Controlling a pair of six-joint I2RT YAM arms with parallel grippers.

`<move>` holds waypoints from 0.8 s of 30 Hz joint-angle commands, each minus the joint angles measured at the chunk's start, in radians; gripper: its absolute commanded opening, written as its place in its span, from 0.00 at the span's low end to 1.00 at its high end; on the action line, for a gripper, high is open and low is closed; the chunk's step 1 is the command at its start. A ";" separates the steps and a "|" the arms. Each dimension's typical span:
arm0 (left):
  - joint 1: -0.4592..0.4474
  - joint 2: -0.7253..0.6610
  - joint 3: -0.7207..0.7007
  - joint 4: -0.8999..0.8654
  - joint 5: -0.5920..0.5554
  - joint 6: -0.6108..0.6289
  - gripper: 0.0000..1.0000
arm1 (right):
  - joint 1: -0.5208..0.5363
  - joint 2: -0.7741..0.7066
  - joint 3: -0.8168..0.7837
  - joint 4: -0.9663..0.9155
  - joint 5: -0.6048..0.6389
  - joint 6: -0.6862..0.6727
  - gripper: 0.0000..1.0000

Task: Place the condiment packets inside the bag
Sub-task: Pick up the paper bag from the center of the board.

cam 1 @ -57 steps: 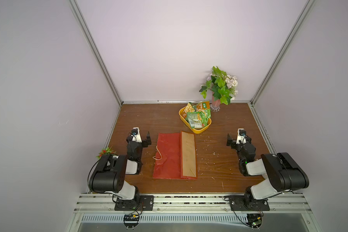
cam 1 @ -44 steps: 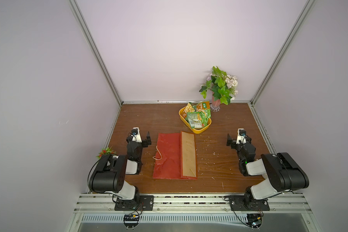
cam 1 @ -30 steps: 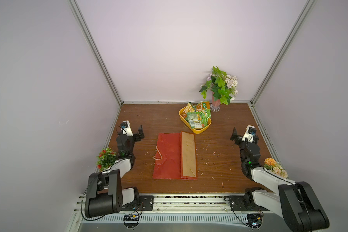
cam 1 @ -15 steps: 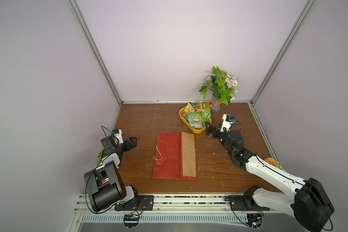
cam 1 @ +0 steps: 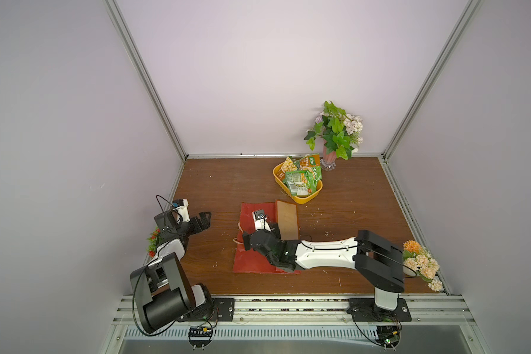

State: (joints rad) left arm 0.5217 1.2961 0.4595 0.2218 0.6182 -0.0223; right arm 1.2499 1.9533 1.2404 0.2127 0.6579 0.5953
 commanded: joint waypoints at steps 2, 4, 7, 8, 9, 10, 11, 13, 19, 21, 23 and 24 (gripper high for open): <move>0.014 0.021 0.009 0.010 0.006 0.019 1.00 | 0.035 0.088 0.145 -0.096 0.042 0.038 0.99; 0.014 0.023 0.007 0.012 0.003 0.019 1.00 | 0.047 0.142 0.211 -0.132 0.048 0.038 1.00; 0.014 0.030 0.010 0.011 0.002 0.020 1.00 | 0.059 0.207 0.299 -0.184 0.053 0.041 1.00; 0.014 0.030 0.010 0.011 0.000 0.021 1.00 | 0.060 0.223 0.324 -0.203 0.055 0.044 1.00; 0.014 0.032 0.012 0.010 0.000 0.019 1.00 | 0.061 0.236 0.343 -0.221 0.055 0.047 1.00; 0.014 0.035 0.013 0.010 0.001 0.019 1.00 | 0.063 0.248 0.359 -0.240 0.058 0.052 1.00; 0.014 0.035 0.013 0.010 0.002 0.019 1.00 | 0.063 0.256 0.373 -0.256 0.063 0.058 1.00; 0.014 0.037 0.014 0.012 0.003 0.018 1.00 | 0.065 0.268 0.390 -0.286 0.073 0.067 0.99; 0.014 0.043 0.018 0.007 0.003 0.019 1.00 | 0.066 0.315 0.446 -0.352 0.094 0.062 0.85; 0.014 0.044 0.018 0.008 0.004 0.020 1.00 | 0.066 0.322 0.462 -0.361 0.100 0.059 0.76; 0.014 0.045 0.020 0.007 0.004 0.020 1.00 | 0.066 0.313 0.453 -0.347 0.103 0.054 0.66; 0.014 0.045 0.018 0.007 0.003 0.020 1.00 | 0.067 0.305 0.445 -0.329 0.104 0.050 0.58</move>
State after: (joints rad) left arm 0.5220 1.3327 0.4599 0.2249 0.6174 -0.0174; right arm 1.3136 2.2787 1.6707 -0.1135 0.7212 0.6422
